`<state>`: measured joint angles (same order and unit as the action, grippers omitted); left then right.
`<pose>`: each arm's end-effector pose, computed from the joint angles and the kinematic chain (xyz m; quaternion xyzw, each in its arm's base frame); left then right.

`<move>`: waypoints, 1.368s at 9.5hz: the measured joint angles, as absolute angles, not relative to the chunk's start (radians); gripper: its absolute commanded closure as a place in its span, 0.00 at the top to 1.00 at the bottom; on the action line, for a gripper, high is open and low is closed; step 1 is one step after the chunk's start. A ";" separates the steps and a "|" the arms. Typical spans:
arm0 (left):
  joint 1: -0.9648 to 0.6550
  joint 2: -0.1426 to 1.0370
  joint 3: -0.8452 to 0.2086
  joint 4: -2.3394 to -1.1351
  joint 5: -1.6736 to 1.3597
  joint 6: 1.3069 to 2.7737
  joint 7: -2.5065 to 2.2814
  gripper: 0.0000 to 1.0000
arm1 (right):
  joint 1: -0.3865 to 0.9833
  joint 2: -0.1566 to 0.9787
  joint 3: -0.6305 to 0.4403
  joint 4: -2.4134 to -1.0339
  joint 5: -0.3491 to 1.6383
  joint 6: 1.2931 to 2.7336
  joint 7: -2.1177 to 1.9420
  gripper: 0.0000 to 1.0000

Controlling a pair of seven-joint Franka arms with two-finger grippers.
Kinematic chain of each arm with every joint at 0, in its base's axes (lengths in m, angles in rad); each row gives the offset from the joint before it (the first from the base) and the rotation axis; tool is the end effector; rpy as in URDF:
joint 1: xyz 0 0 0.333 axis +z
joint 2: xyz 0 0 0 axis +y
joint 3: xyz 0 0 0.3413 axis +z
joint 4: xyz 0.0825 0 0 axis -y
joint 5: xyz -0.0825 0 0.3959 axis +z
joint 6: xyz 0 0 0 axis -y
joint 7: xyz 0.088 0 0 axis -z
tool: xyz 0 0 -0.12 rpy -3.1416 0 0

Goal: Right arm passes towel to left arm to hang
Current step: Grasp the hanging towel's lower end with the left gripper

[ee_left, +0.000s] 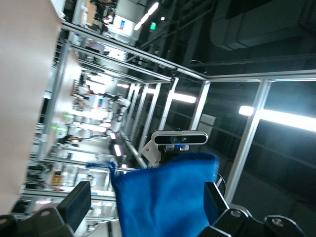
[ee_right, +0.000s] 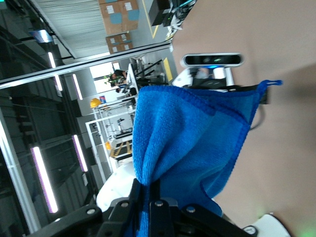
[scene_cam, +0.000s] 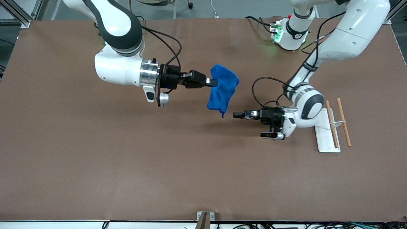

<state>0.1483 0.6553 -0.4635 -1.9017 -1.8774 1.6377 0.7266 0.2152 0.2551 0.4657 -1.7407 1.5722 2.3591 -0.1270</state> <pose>0.6017 -0.2730 0.2750 0.5457 0.1105 -0.0988 0.8248 0.5409 0.4289 0.5132 -0.7634 0.1165 0.0570 0.6327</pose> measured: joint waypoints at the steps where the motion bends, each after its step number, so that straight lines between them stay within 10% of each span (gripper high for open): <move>1: 0.148 0.664 -0.495 -1.911 -1.911 1.638 0.731 0.94 | 0.235 0.256 0.466 -1.727 1.591 2.384 -0.127 0.00; 7: 0.201 0.657 -0.527 -1.954 -1.925 1.556 0.653 0.87 | 0.245 0.267 0.465 -1.719 1.597 2.398 -0.127 0.00; 13: 0.259 0.609 -0.532 -1.992 -1.805 1.466 0.634 0.55 | 0.245 0.267 0.465 -1.717 1.598 2.399 -0.127 0.00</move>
<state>0.2592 0.6087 -0.5322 -1.9921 -1.8050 1.4662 0.6336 0.2452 0.2670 0.4653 -1.7175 1.5979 2.3987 -0.1270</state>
